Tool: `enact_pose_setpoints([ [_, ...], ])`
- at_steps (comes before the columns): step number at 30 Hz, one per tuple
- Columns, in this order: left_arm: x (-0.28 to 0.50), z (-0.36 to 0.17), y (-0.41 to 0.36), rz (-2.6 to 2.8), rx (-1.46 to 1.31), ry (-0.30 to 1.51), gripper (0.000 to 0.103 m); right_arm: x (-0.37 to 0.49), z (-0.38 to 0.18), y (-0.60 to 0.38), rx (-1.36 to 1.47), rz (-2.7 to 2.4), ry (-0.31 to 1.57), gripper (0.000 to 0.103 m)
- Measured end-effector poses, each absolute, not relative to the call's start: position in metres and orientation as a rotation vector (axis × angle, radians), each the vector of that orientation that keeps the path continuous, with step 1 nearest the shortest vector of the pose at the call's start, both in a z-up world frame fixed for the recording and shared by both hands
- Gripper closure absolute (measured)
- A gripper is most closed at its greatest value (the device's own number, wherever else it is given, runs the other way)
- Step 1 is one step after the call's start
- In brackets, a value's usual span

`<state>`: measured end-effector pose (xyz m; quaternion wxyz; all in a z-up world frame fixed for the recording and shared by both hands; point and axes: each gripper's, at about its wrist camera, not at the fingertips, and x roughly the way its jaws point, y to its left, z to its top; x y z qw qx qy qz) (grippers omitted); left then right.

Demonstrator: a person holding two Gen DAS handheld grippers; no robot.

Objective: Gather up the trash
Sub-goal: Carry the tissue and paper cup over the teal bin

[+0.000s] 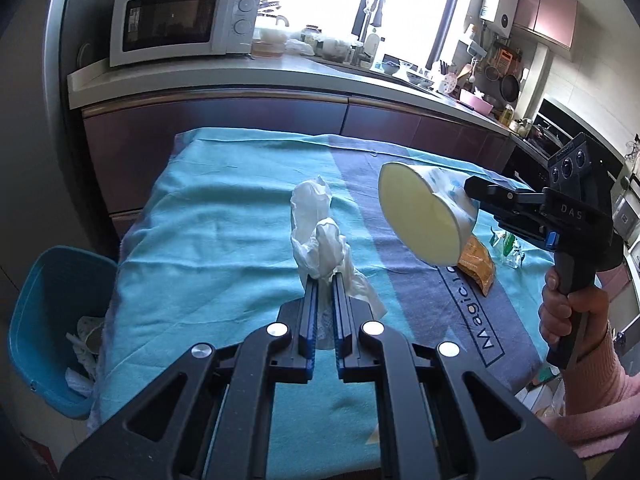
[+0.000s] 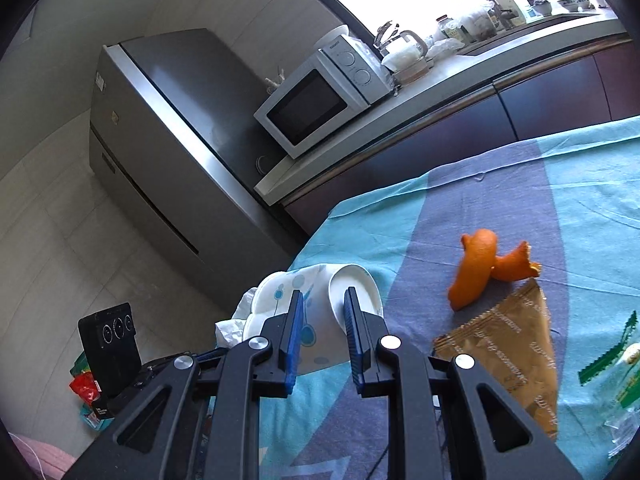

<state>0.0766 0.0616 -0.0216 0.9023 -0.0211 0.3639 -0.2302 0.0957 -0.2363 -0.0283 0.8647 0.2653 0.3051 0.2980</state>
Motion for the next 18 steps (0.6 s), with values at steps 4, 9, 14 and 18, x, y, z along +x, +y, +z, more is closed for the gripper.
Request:
enact_pose_setpoints([
  [4, 0.070, -0.020, 0.088, -0.428, -0.064, 0.742, 0.095, 0.104, -0.028, -0.213, 0.549, 0.668, 0.659, 0.084],
  [9, 0.065, -0.017, 0.128, -0.353, -0.111, 0.726, 0.095, 0.114, -0.026, -0.180, 0.527, 0.726, 0.685, 0.084],
  [14, 0.061, -0.015, 0.172, -0.270, -0.166, 0.711, 0.095, 0.125, -0.021, -0.144, 0.500, 0.785, 0.707, 0.084],
  [18, 0.060, -0.015, 0.206, -0.193, -0.197, 0.702, 0.095, 0.133, -0.018, -0.117, 0.472, 0.830, 0.726, 0.084],
])
